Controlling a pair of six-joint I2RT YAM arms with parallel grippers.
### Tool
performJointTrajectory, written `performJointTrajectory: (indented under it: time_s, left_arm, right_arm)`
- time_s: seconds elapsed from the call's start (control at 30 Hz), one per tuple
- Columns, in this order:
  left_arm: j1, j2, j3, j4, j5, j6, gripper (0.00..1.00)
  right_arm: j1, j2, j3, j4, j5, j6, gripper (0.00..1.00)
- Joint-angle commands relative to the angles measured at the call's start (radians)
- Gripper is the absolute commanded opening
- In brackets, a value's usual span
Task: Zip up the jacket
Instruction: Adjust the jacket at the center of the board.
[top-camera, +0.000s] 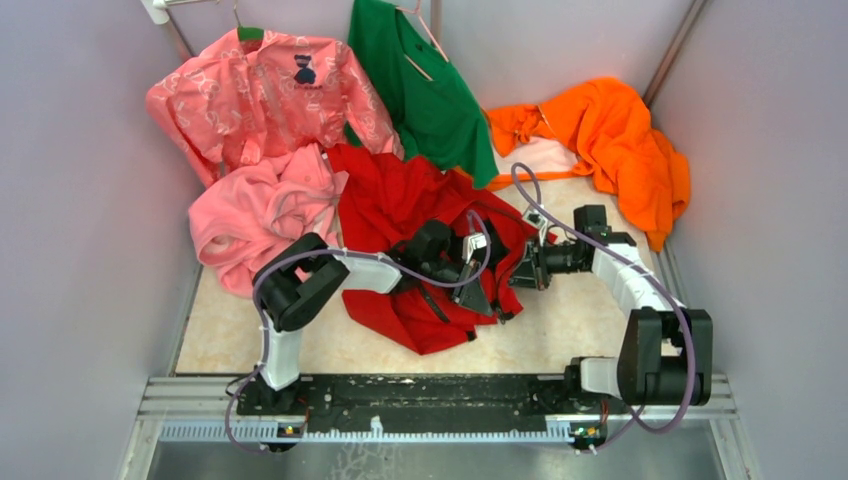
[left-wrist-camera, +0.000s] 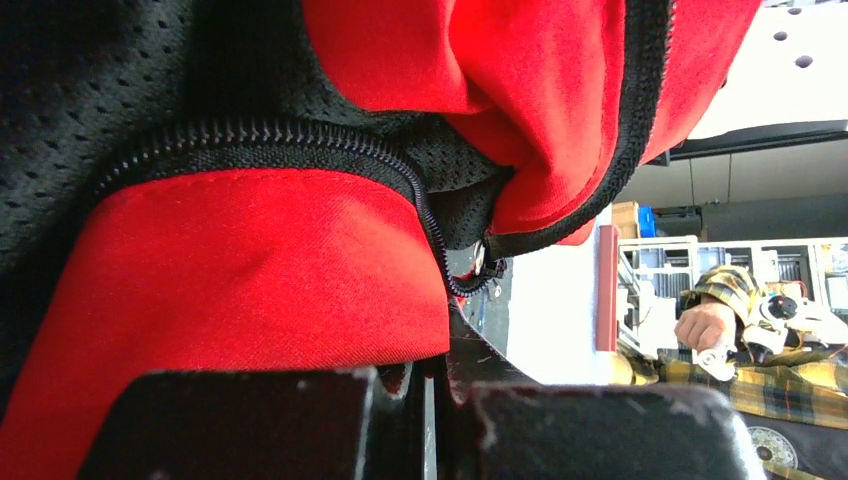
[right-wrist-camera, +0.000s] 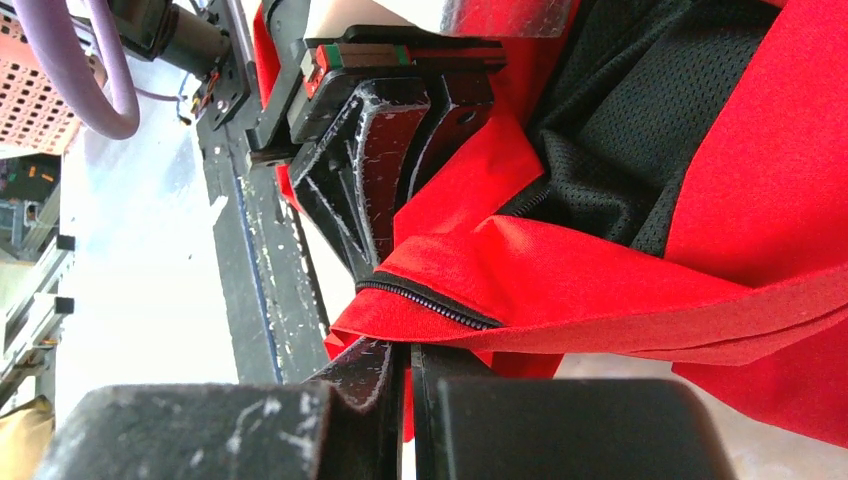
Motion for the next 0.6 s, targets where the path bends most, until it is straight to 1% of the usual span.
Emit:
performJointTrajectory:
  time_s: [0.0, 0.1, 0.13, 0.27, 0.47, 0.57]
  left_arm:
    - [-0.017, 0.003, 0.01, -0.04, 0.021, 0.015, 0.0]
    - [-0.01, 0.006, 0.003, 0.023, 0.048, -0.035, 0.0]
    - [-0.007, 0.007, 0.0, 0.04, 0.06, -0.054, 0.0]
    - [0.024, 0.027, -0.006, 0.106, 0.096, -0.143, 0.0]
    - [0.063, 0.088, 0.012, 0.187, 0.149, -0.248, 0.0]
    - [0.071, 0.109, 0.02, 0.22, 0.168, -0.278, 0.0]
  right_arm:
    - [-0.013, -0.029, 0.012, 0.059, -0.052, -0.021, 0.0]
    - [-0.012, -0.018, 0.024, 0.025, -0.006, -0.082, 0.0]
    - [-0.01, -0.016, 0.024, 0.026, 0.023, -0.093, 0.02]
    - [-0.007, -0.027, 0.025, 0.021, 0.142, -0.131, 0.19]
    - [-0.008, -0.108, 0.031, -0.014, 0.242, -0.193, 0.45]
    - [-0.023, -0.175, 0.04, -0.042, 0.278, -0.227, 0.54]
